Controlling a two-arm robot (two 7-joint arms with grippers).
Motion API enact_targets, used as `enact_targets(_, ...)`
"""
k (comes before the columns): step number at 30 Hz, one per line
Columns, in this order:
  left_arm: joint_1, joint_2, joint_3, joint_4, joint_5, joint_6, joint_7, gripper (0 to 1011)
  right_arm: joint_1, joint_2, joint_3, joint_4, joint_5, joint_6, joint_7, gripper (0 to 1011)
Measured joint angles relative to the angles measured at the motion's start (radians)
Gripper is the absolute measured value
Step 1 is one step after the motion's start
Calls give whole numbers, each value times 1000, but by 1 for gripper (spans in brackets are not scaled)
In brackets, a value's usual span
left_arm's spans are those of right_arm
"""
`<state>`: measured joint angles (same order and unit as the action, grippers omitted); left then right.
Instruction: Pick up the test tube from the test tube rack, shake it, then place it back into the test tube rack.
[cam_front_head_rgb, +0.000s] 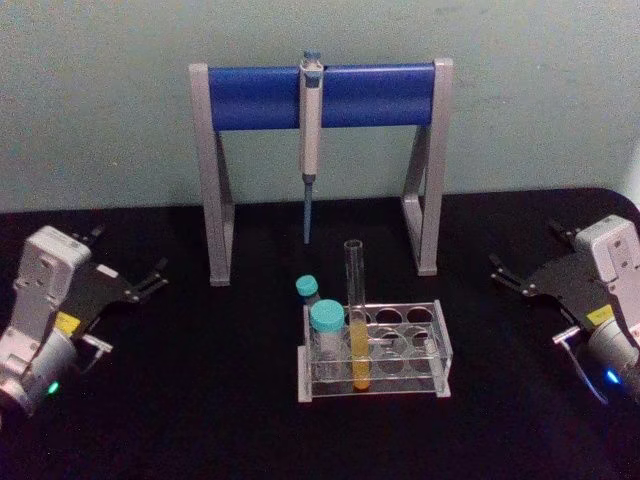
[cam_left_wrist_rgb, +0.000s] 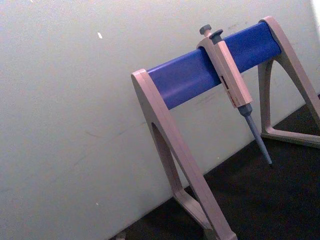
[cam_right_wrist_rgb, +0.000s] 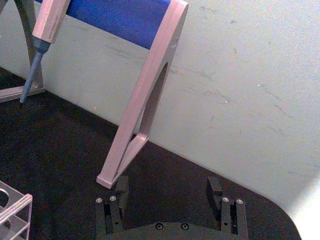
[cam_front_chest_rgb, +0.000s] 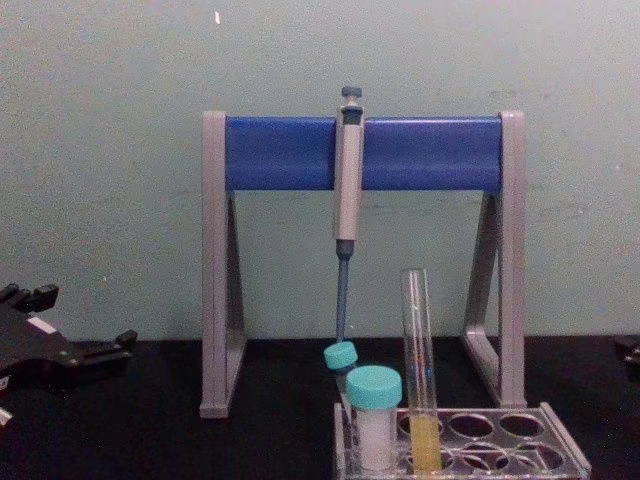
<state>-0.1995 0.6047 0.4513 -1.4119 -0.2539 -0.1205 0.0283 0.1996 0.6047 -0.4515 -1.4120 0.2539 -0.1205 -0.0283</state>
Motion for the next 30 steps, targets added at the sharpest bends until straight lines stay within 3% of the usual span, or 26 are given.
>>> enact_targets(30,0,0,0,0,0,0,0,1001,0,0,0,0,0,0,0,1000)
